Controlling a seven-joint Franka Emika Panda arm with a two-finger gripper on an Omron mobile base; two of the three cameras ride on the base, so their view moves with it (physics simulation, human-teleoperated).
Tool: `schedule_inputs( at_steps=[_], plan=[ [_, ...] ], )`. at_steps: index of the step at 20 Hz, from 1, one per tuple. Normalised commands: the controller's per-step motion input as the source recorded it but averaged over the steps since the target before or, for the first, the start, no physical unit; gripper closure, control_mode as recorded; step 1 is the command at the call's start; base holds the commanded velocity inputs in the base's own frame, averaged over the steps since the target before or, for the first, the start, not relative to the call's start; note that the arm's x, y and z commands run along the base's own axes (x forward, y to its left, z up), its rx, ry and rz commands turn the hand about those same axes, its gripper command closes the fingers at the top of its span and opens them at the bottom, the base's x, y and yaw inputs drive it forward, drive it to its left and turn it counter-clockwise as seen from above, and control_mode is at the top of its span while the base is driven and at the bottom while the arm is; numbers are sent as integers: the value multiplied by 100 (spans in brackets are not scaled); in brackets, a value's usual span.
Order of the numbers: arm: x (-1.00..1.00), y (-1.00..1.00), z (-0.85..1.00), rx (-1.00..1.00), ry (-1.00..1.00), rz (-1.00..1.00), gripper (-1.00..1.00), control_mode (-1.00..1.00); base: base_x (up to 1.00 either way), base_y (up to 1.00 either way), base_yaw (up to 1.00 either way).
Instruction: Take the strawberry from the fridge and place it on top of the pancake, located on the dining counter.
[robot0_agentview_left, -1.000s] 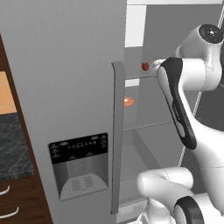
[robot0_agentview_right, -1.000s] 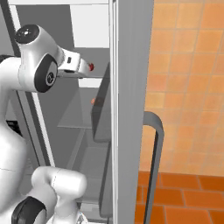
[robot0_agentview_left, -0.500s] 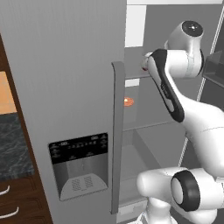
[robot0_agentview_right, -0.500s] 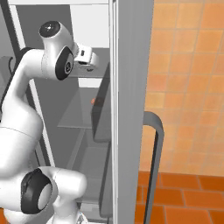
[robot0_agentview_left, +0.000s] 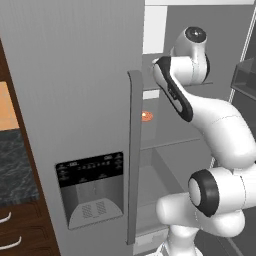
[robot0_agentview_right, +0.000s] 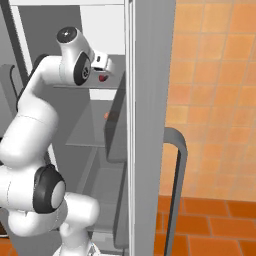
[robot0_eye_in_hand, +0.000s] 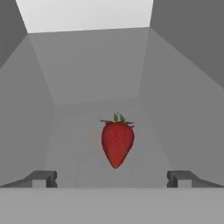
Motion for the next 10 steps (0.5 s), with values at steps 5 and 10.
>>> schedule_inputs(
  at_steps=[5, 10],
  plan=[
    [62, -16, -3, 0, 0, 0, -100, -100, 0, 0, 0],
    [11, -2, -8, 0, 4, 0, -100, -100, 0, 0, 0]
  ],
)
